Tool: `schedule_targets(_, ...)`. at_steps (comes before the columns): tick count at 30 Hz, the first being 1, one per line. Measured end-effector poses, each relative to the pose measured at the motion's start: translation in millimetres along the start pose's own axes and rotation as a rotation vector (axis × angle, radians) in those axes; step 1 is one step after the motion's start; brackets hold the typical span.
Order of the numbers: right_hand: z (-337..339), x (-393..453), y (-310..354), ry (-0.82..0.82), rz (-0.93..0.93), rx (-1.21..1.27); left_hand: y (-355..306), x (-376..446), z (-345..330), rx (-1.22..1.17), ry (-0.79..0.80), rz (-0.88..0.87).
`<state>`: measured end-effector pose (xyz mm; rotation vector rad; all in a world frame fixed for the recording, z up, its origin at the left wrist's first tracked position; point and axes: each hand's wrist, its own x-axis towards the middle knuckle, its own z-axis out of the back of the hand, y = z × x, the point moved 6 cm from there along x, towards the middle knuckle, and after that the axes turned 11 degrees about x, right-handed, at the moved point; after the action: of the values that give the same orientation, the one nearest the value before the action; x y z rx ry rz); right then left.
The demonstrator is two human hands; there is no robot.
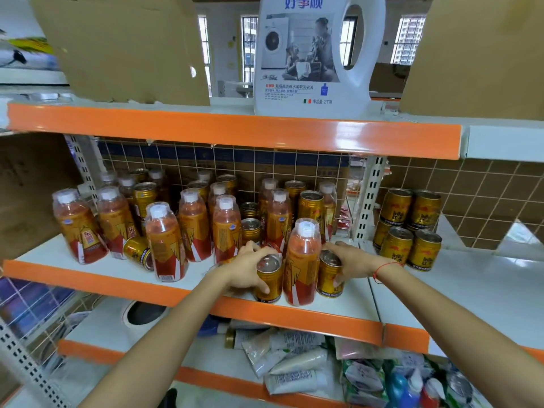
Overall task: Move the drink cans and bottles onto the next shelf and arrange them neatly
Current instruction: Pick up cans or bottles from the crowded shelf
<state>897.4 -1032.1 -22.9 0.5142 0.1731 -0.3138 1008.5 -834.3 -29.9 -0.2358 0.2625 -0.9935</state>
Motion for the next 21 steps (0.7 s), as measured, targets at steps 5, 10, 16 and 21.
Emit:
schedule_targets(5, -0.5, -0.2, 1.1, 0.009, 0.0, -0.019, 0.2, 3.7, 6.2, 0.149, 0.11, -0.023)
schedule_targets(10, 1.9, -0.4, -1.1, 0.029, 0.006, -0.045, -6.7, 1.9, -4.8, 0.068, 0.02, 0.034)
schedule_targets(16, 7.9, -1.8, -2.0, 0.031, 0.025, -0.005, -11.2, 1.0, 0.5, 0.069, 0.047, -0.032)
schedule_targets(21, -1.8, -4.1, 0.3, 0.064, -0.032, -0.027, -13.8, -0.8, -0.4, 0.104, 0.042, 0.033)
